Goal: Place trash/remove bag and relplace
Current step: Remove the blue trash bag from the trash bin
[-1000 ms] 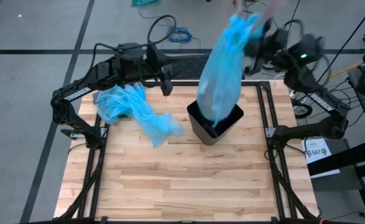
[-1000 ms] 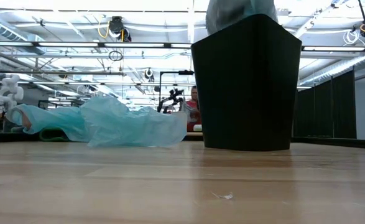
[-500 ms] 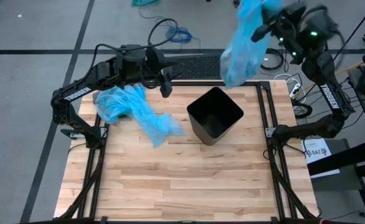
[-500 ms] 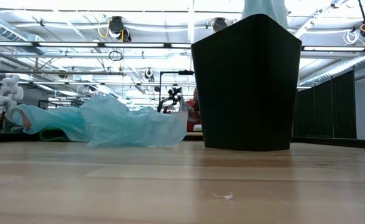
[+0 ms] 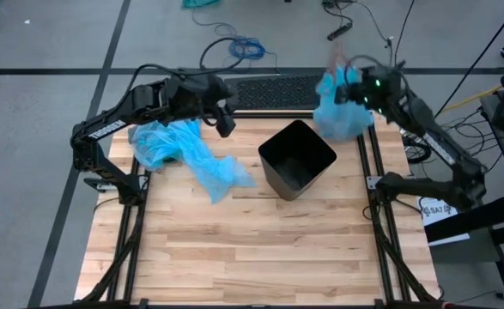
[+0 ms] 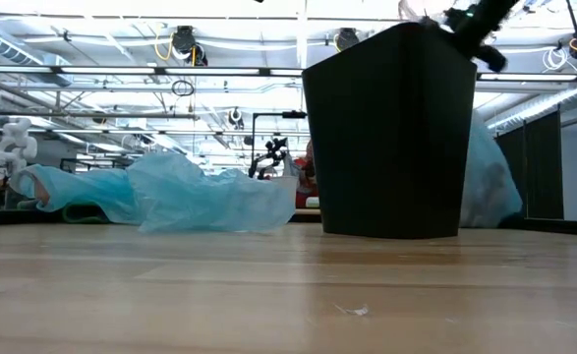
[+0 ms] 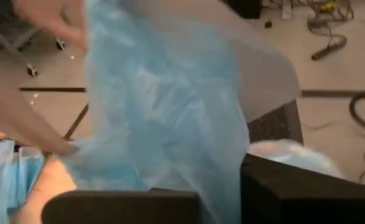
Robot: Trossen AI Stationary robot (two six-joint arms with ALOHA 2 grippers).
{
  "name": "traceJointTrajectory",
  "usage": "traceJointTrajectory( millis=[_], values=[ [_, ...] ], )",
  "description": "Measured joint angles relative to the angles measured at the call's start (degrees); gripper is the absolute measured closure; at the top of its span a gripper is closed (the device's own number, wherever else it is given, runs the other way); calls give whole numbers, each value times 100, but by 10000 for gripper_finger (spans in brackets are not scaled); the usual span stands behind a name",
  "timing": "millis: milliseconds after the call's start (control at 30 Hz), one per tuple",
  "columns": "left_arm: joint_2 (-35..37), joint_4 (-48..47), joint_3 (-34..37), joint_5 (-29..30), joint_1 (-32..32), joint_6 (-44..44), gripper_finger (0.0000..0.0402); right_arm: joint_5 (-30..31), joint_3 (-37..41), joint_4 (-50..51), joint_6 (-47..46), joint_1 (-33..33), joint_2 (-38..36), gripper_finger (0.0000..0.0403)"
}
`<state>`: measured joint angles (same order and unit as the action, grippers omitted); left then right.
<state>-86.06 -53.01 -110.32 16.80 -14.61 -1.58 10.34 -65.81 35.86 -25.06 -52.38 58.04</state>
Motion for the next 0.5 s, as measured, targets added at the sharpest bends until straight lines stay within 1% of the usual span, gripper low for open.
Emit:
traceJointTrajectory(
  millis=[100, 133, 233, 400, 500],
  values=[
    [0, -109, 0, 2, -2, -70, 217, -66, 673, 58, -313, -133, -554, 403],
    [0, -145, 0, 2, -12, -70, 217, -175, 878, 182, -348, -164, -703, 403],
    [25, -299, 2, -1, -121, -73, 217, -292, 1273, 453, -687, -166, -934, 403],
    [88, -461, 5, 13, -321, -110, 217, -314, 1604, 1442, -901, -132, -847, 403],
    [94, -585, 9, 0, -473, -94, 217, -505, 1614, 2193, -893, 28, -733, 403]
  ],
)
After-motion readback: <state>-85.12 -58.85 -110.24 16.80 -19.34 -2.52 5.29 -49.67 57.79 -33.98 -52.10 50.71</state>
